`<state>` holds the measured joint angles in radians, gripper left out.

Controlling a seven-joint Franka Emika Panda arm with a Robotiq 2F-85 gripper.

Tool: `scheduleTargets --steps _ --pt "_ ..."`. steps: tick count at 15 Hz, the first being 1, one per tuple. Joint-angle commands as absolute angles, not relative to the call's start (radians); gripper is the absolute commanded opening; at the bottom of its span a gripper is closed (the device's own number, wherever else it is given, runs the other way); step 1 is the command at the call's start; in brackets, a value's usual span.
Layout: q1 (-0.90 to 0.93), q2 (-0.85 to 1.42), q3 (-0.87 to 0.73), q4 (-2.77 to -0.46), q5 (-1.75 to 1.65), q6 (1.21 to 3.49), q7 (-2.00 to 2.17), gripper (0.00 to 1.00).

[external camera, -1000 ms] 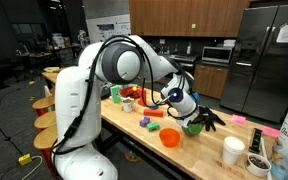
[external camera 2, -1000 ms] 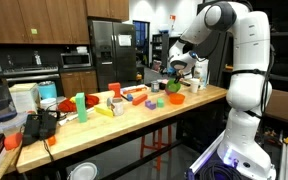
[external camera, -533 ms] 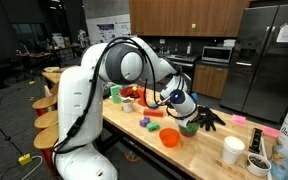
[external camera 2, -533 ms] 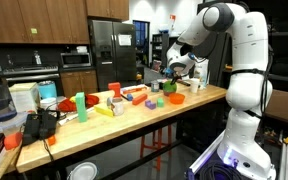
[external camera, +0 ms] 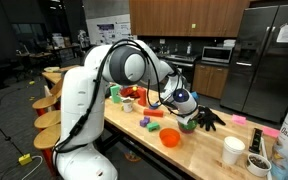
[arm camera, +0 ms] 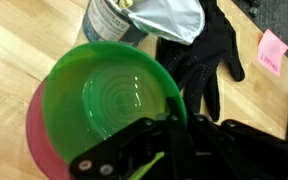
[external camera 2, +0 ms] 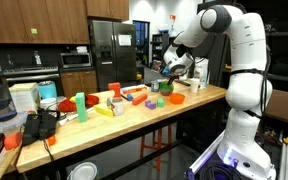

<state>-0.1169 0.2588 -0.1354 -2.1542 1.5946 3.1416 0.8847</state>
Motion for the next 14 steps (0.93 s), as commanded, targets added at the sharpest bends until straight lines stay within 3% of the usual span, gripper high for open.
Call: scheduleTargets --steps 1,8,14 --pt "-0.118 0.228 -0.153 -2.173 1.495 3.153 0.984 0.01" --pt "-0.086 0.134 -0.216 -2.254 1.342 3.329 1.055 0.01" --pt "-0.125 0.061 -0.191 -2.303 1.405 3.476 0.935 0.01"
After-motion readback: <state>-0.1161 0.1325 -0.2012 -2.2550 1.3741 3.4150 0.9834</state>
